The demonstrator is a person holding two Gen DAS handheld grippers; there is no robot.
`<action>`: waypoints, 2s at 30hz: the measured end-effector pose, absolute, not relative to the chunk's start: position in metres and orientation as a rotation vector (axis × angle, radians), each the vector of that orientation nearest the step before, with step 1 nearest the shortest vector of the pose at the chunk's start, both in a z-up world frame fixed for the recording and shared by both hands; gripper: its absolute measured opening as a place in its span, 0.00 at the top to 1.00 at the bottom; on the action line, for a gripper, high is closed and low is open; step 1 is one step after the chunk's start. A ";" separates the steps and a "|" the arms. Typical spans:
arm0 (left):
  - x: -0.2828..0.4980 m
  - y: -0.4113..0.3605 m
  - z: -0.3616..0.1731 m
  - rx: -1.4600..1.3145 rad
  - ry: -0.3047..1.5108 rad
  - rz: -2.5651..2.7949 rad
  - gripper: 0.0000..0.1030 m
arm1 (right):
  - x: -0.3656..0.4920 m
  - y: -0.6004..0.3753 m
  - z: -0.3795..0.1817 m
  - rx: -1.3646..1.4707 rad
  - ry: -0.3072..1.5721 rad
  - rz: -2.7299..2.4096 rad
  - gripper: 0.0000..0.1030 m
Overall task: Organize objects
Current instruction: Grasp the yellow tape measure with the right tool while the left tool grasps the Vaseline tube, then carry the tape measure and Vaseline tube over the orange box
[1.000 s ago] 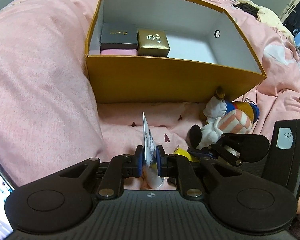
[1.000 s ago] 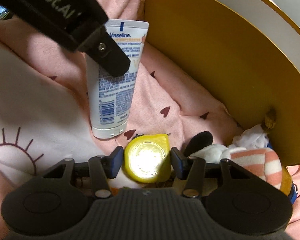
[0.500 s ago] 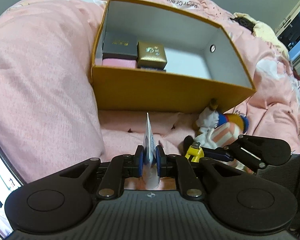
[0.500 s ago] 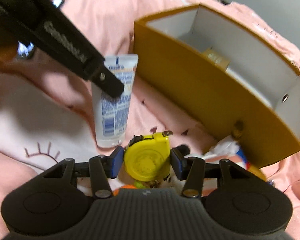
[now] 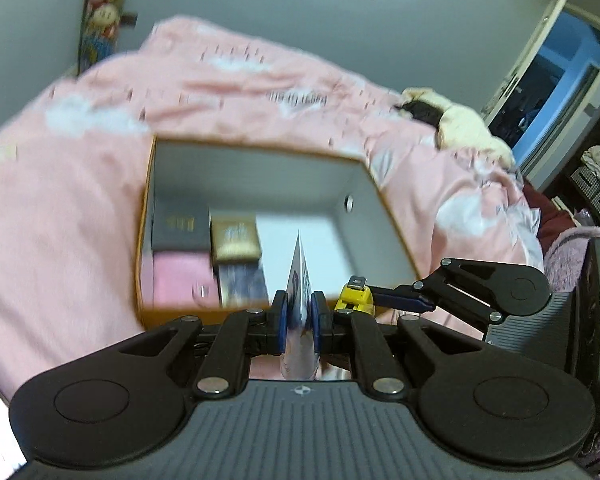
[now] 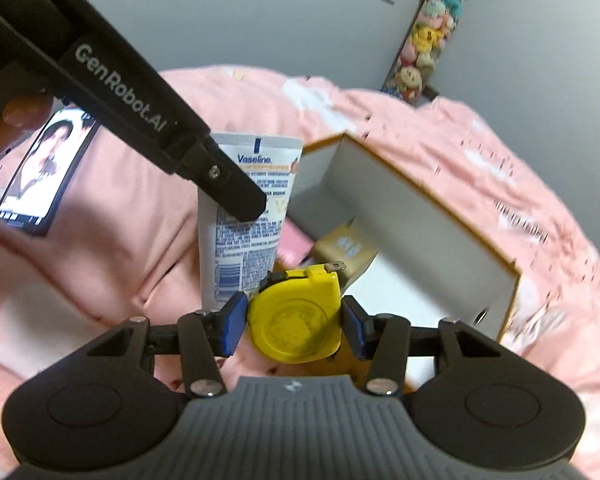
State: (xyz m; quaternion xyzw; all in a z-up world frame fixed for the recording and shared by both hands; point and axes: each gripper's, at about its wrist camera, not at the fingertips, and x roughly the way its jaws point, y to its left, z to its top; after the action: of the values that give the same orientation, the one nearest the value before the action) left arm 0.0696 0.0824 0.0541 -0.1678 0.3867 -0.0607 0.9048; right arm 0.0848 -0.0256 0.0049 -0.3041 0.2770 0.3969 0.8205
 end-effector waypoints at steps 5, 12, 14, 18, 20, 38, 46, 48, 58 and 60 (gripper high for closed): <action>0.092 0.092 0.068 -0.306 0.754 -0.087 0.87 | 0.112 -0.012 0.009 -0.693 0.537 0.833 0.49; 0.131 0.113 0.064 -0.227 0.732 0.036 0.88 | 0.151 -0.002 0.009 -0.709 0.533 0.900 0.49; 0.141 0.121 0.063 -0.215 0.727 0.054 0.88 | 0.165 0.010 0.003 -0.762 0.510 0.916 0.49; 0.158 0.132 0.061 -0.205 0.718 0.065 0.87 | 0.193 0.033 -0.010 -0.847 0.496 0.964 0.49; 0.166 0.136 0.060 -0.195 0.710 0.070 0.88 | 0.205 0.045 -0.017 -0.874 0.497 0.990 0.49; 0.201 0.156 0.037 -0.111 0.711 0.105 0.88 | 0.241 0.097 -0.074 -1.003 0.404 1.096 0.49; 0.204 0.157 0.031 -0.109 0.723 0.110 0.88 | 0.242 0.078 -0.064 -0.939 0.422 1.066 0.36; 0.204 0.156 0.030 -0.106 0.724 0.110 0.88 | 0.250 0.072 -0.062 -0.905 0.507 1.058 0.36; 0.205 0.153 0.029 -0.099 0.736 0.122 0.88 | 0.271 0.054 -0.060 -0.683 0.759 1.036 0.54; 0.205 0.153 0.029 -0.099 0.739 0.124 0.88 | 0.273 0.057 -0.056 -0.639 0.778 1.033 0.61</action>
State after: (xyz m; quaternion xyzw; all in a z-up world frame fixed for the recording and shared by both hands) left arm 0.2049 0.1526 0.0287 -0.0484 0.3605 0.0605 0.9295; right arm 0.2730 0.0568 -0.0555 -0.2925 0.3562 0.4728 0.7510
